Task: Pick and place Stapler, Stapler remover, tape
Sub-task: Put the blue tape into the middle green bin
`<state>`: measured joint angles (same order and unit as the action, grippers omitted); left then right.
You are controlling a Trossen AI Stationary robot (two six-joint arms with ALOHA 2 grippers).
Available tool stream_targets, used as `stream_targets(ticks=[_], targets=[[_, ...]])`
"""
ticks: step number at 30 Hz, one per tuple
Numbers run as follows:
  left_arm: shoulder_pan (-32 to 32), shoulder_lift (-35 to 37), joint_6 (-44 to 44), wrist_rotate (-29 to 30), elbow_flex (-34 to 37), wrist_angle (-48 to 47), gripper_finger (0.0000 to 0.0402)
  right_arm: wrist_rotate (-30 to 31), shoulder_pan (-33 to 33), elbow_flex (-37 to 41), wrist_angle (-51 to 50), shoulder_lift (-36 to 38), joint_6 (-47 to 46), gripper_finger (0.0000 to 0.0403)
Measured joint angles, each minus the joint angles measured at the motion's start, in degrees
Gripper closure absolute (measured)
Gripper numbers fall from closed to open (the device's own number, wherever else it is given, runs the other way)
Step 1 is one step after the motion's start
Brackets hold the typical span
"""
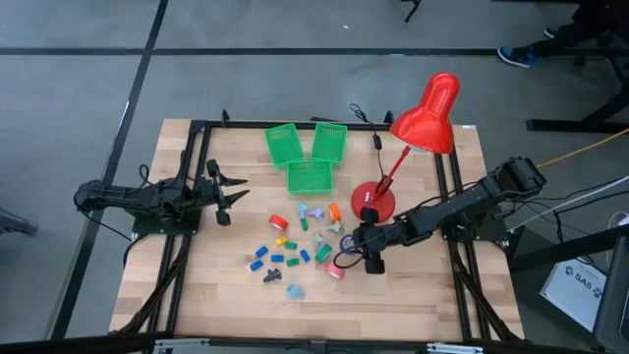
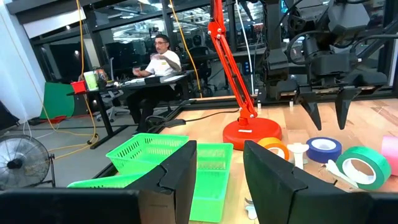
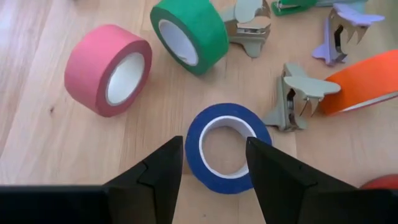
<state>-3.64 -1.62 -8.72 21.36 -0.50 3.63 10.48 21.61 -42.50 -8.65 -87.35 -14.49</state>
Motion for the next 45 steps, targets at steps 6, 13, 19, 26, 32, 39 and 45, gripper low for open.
stream_targets(ticks=[6,13,19,26,32,39,45], targets=[[0.01,0.01,-0.01,-0.02,0.00,-0.01,0.0274,0.00,0.04,0.00,-0.19,-0.30,1.40,0.0223],[0.00,0.01,-0.01,-0.01,0.00,-0.01,0.0274,0.28,1.43,-0.02,0.78,-6.15,4.12,0.0224],[0.01,0.00,-0.01,-0.01,-0.02,-0.01,0.0274,4.05,2.44,-0.26,4.97,-10.36,6.34,0.0246],[0.02,0.01,-0.01,-0.02,-0.02,-0.01,0.0274,3.22,2.47,-0.13,7.32,-10.78,5.97,0.0333],[0.01,0.01,-0.01,-0.02,0.00,-0.01,0.0274,-0.65,2.51,-4.12,2.67,-10.23,4.17,0.0358],[0.01,-0.02,-0.01,-0.01,0.00,0.00,0.0274,-1.27,1.74,-12.44,-11.82,-6.14,2.67,0.0358],[0.00,-0.05,-0.01,-0.02,0.00,-0.01,0.0274,0.42,-0.89,-15.56,-11.23,-2.19,7.86,0.0357]])
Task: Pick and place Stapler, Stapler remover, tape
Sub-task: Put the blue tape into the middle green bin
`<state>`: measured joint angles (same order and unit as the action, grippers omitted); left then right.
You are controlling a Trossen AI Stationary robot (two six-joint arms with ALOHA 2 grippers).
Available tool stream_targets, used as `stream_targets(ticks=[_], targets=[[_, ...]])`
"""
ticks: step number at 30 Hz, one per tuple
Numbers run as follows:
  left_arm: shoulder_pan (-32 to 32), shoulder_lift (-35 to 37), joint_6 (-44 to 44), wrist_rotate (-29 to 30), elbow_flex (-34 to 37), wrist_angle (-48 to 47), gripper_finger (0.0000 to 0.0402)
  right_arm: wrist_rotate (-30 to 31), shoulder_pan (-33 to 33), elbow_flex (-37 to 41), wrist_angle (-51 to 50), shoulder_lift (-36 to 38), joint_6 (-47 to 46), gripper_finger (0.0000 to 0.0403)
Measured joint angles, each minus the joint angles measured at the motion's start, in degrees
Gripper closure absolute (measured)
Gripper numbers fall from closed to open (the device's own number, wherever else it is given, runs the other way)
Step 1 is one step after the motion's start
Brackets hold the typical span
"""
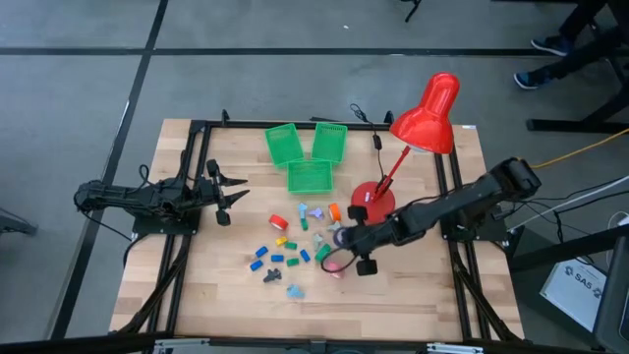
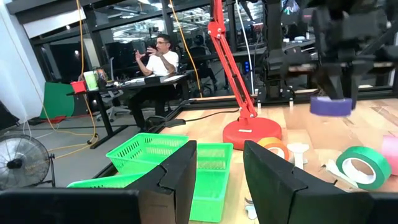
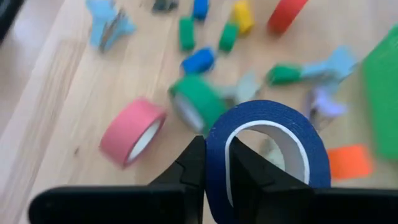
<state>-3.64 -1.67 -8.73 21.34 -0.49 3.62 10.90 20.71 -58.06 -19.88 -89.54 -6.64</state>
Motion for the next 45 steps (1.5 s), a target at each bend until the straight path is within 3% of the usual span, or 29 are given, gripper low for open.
stream_targets(ticks=[8,19,26,32,34,41,45], targets=[[0.01,0.02,0.00,-0.17,-0.02,0.02,0.0274,4.43,-6.02,-0.36,6.43,0.38,3.82,0.0356],[0.00,0.02,0.02,-0.20,-0.01,0.00,0.0274,7.45,-13.09,-0.36,23.86,-6.34,4.08,0.0355],[0.00,0.02,0.00,-0.20,-0.02,0.01,0.0274,18.50,-13.49,-0.36,27.88,-10.34,0.82,0.0355],[0.02,0.02,0.00,-0.20,-0.02,0.02,0.0274,23.51,-13.49,-5.76,24.33,-13.01,-1.90,0.0355],[0.00,0.00,0.00,-0.20,-0.02,0.02,0.0274,24.73,-13.53,-8.95,18.85,-14.37,-1.92,0.0354],[0.01,-0.24,0.00,-0.29,-0.02,0.60,0.0274,23.69,-14.85,-21.29,3.25,-22.80,-2.94,0.0354],[0.00,-0.57,0.00,-0.39,-0.02,0.60,0.0274,23.84,-16.59,-23.12,2.78,-24.20,-3.26,0.0354]])
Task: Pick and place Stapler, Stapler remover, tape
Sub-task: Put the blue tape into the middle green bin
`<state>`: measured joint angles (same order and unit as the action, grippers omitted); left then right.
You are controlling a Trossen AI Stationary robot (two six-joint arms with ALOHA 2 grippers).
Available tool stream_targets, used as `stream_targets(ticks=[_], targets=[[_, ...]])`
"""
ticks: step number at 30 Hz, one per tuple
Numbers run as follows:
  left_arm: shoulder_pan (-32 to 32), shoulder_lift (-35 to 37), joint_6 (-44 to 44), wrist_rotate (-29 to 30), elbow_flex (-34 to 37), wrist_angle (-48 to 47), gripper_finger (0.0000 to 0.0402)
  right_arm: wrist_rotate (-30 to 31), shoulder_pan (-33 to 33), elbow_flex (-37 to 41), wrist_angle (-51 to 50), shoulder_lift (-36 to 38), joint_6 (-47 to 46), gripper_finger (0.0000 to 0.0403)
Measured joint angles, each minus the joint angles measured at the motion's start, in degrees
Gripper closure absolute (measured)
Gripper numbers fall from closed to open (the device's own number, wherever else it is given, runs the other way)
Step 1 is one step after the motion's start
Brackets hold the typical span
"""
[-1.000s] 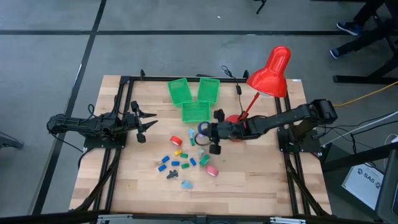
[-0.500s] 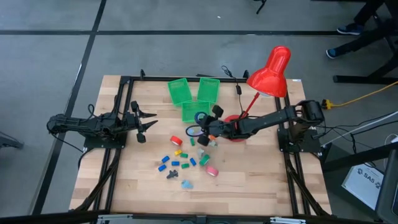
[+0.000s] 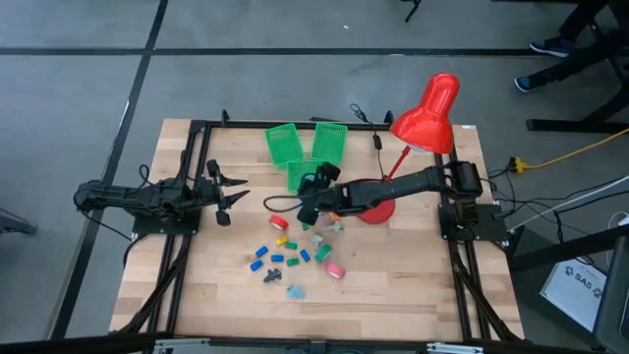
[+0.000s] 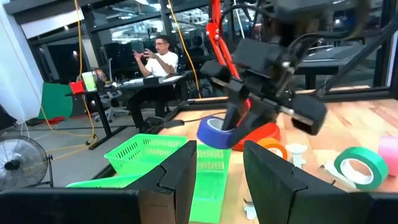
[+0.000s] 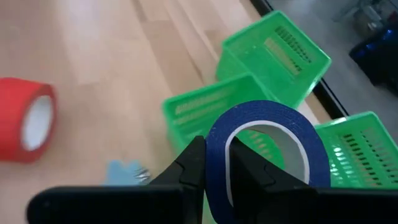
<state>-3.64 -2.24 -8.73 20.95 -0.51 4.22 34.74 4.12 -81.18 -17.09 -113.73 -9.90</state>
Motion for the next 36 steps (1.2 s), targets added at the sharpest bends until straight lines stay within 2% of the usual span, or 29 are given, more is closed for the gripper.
stream_targets(ticks=[6,11,23,36], targets=[[0.00,-0.03,0.00,0.00,0.00,-0.35,0.0274,-0.46,-2.89,-0.05,-1.63,0.00,-2.30,0.0354],[0.00,-0.03,0.00,0.00,0.00,-0.18,0.0274,-3.30,-4.19,-0.07,-2.25,-0.42,-3.21,0.0352],[0.00,-0.03,0.01,0.00,0.00,-0.18,0.0274,-3.30,-5.14,-0.07,-2.18,-0.39,-3.11,0.0302],[0.00,-0.03,0.00,0.00,0.00,-0.19,0.0274,-3.47,-5.14,-0.07,-6.17,-0.39,-3.44,0.0293]])
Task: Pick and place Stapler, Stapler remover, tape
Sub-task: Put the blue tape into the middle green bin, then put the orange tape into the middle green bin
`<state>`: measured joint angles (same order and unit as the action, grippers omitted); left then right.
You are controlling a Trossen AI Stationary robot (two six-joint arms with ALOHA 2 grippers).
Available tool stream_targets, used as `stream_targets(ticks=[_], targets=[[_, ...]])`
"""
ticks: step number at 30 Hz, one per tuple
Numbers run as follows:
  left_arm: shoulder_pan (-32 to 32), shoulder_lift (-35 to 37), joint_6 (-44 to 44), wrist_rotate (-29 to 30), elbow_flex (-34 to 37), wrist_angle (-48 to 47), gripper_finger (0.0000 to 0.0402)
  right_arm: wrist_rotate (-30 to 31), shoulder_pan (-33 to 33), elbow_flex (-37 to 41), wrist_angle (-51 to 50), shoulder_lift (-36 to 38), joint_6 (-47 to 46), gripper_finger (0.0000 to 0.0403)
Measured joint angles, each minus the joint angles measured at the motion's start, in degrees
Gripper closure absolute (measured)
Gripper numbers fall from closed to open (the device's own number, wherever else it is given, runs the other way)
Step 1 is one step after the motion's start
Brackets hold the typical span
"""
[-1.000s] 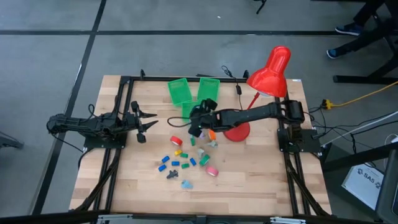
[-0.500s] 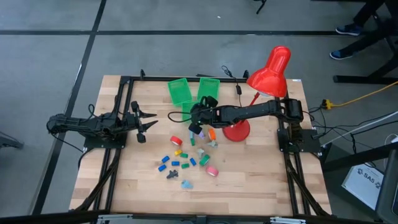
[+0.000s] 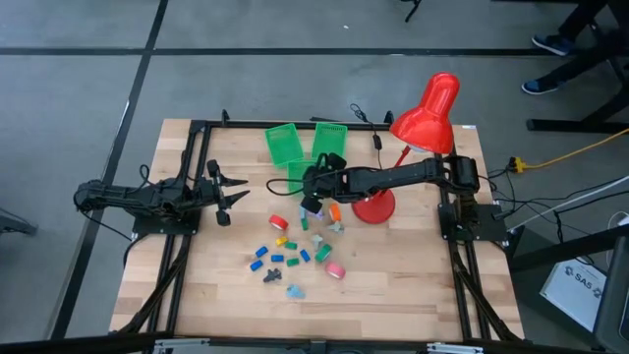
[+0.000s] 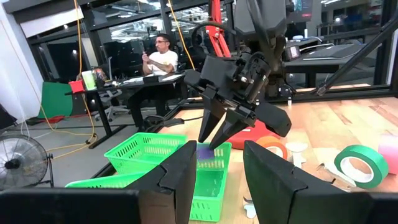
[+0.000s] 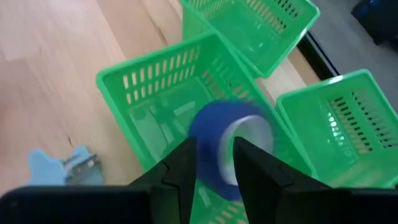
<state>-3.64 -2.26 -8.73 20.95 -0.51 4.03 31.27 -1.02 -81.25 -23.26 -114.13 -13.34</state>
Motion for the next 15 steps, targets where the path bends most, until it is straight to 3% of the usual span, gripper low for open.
stream_targets(ticks=[10,15], targets=[[0.00,0.00,0.00,0.00,0.00,0.00,0.0274,-0.06,0.01,0.02,-2.61,0.20,-1.24,0.0292],[0.00,0.00,0.01,0.00,0.00,0.00,0.0274,-3.88,0.44,0.02,-2.66,1.32,1.02,0.0292]])
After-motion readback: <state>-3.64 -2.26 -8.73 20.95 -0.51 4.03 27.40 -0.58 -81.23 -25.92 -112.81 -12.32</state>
